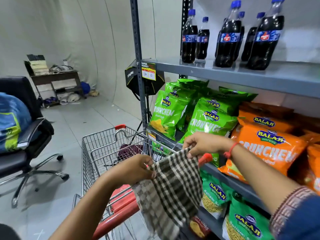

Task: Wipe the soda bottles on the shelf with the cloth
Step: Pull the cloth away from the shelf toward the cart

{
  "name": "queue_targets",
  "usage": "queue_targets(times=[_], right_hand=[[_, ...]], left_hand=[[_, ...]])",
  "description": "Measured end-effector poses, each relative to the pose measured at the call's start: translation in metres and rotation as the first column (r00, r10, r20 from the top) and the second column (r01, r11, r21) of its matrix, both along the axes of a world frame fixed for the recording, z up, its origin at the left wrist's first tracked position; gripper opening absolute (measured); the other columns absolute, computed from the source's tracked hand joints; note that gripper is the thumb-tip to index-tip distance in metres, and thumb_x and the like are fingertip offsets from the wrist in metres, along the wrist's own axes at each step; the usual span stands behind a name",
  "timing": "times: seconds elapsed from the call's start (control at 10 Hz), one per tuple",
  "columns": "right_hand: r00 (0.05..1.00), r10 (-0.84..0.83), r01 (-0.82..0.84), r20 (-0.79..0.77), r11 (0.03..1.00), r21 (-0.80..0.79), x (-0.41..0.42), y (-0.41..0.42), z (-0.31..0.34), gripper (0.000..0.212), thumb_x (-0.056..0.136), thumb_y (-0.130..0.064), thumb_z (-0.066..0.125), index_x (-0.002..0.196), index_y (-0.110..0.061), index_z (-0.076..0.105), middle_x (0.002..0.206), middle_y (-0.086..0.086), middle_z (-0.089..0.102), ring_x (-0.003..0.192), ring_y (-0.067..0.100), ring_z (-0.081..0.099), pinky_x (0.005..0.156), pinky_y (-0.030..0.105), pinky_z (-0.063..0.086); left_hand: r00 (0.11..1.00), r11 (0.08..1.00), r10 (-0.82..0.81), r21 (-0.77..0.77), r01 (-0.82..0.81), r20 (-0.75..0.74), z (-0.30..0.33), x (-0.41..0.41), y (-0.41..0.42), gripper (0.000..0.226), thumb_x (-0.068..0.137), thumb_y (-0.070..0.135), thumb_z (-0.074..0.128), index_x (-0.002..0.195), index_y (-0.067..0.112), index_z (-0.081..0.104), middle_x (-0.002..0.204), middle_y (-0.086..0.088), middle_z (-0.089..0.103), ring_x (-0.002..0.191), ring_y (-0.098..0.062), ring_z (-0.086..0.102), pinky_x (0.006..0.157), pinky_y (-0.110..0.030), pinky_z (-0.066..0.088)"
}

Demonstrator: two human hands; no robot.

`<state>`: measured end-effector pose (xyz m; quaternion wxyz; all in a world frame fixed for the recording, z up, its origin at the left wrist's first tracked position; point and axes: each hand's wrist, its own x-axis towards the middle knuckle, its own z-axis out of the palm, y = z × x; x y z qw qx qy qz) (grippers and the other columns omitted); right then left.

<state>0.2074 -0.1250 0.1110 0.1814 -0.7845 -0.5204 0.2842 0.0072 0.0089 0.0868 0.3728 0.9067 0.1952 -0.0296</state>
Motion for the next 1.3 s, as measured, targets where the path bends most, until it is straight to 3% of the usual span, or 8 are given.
queue_targets(times=[0.2, 0.5, 0.7, 0.8, 0.9, 1.0, 1.1, 1.3], right_hand=[[0.970, -0.150, 0.128, 0.193, 0.984, 0.123, -0.001, 0.041, -0.058, 0.016, 0.076, -0.001, 0.066, 0.088, -0.013, 0.066, 0.084, 0.009, 0.066, 0.079, 0.021, 0.058, 0.061, 0.026, 0.042], [0.922, -0.279, 0.223, 0.267, 0.949, 0.223, -0.006, 0.043, -0.093, 0.016, 0.083, -0.007, 0.057, 0.093, -0.019, 0.057, 0.099, 0.014, 0.064, 0.083, 0.029, 0.059, 0.072, 0.038, 0.051], [0.899, -0.285, 0.178, 0.334, 0.932, 0.315, -0.016, 0.031, -0.111, 0.017, 0.084, -0.006, 0.054, 0.093, -0.018, 0.046, 0.106, 0.007, 0.055, 0.088, 0.022, 0.049, 0.067, 0.032, 0.041], [0.978, -0.103, 0.070, 0.180, 0.980, 0.184, -0.010, 0.019, -0.097, 0.020, 0.077, -0.033, 0.064, 0.096, -0.028, 0.058, 0.117, 0.000, 0.055, 0.114, 0.022, 0.040, 0.089, 0.038, 0.037], [0.952, 0.113, -0.092, 0.284, 0.992, -0.089, -0.007, 0.013, -0.092, 0.045, 0.070, -0.041, 0.069, 0.112, -0.031, 0.055, 0.123, 0.001, 0.055, 0.119, 0.023, 0.035, 0.096, 0.042, 0.034], [0.812, 0.181, -0.137, 0.554, 0.983, -0.119, -0.016, 0.011, -0.103, 0.034, 0.073, -0.025, 0.065, 0.106, -0.026, 0.055, 0.110, 0.005, 0.062, 0.109, 0.028, 0.045, 0.092, 0.042, 0.036], [0.805, 0.110, -0.137, 0.582, 0.991, 0.002, -0.021, 0.013, -0.110, 0.021, 0.077, -0.016, 0.056, 0.096, -0.023, 0.058, 0.102, 0.004, 0.064, 0.104, 0.028, 0.049, 0.091, 0.041, 0.036], [0.818, 0.051, -0.093, 0.574, 0.995, 0.044, -0.025, 0.007, -0.106, 0.017, 0.080, -0.016, 0.052, 0.094, -0.023, 0.059, 0.103, 0.003, 0.065, 0.103, 0.027, 0.050, 0.096, 0.041, 0.037]], left_hand=[[0.969, 0.958, 0.238, -0.148, -0.244, -0.060, -0.050, 0.011, 0.031, 0.010, 0.084, 0.011, 0.053, 0.075, 0.015, 0.053, 0.086, -0.004, 0.060, 0.081, -0.019, 0.059, 0.079, -0.034, 0.055], [0.910, 0.910, 0.415, -0.021, -0.414, 0.006, -0.088, 0.020, 0.038, 0.011, 0.077, 0.021, 0.064, 0.079, 0.020, 0.053, 0.096, -0.008, 0.065, 0.088, -0.024, 0.061, 0.081, -0.044, 0.054], [0.941, 0.884, 0.339, 0.344, -0.318, -0.002, -0.092, 0.019, 0.024, 0.022, 0.078, 0.033, 0.063, 0.093, 0.016, 0.061, 0.095, -0.005, 0.070, 0.084, -0.020, 0.064, 0.076, -0.038, 0.056], [0.963, 0.914, 0.263, 0.303, -0.270, 0.064, -0.079, 0.011, 0.012, 0.036, 0.077, 0.055, 0.052, 0.081, 0.022, 0.065, 0.083, 0.002, 0.073, 0.071, -0.012, 0.066, 0.069, -0.034, 0.057], [0.978, 0.948, 0.143, 0.307, -0.090, -0.154, -0.077, 0.009, -0.001, 0.042, 0.071, 0.062, 0.055, 0.089, 0.024, 0.061, 0.089, 0.004, 0.070, 0.076, -0.012, 0.063, 0.071, -0.032, 0.055], [0.933, 0.891, 0.149, 0.453, 0.016, -0.327, -0.091, 0.008, -0.023, 0.037, 0.073, 0.035, 0.062, 0.103, 0.018, 0.048, 0.101, -0.001, 0.066, 0.084, -0.020, 0.060, 0.069, -0.030, 0.051], [0.945, 0.874, 0.225, 0.477, -0.089, -0.236, -0.098, 0.007, -0.029, 0.029, 0.071, 0.017, 0.060, 0.092, 0.018, 0.040, 0.098, -0.002, 0.067, 0.084, -0.023, 0.062, 0.057, -0.030, 0.041], [0.955, 0.883, 0.227, 0.453, -0.119, -0.192, -0.101, 0.006, -0.031, 0.029, 0.072, 0.018, 0.059, 0.091, 0.018, 0.037, 0.098, -0.004, 0.069, 0.086, -0.026, 0.064, 0.065, -0.037, 0.048]])
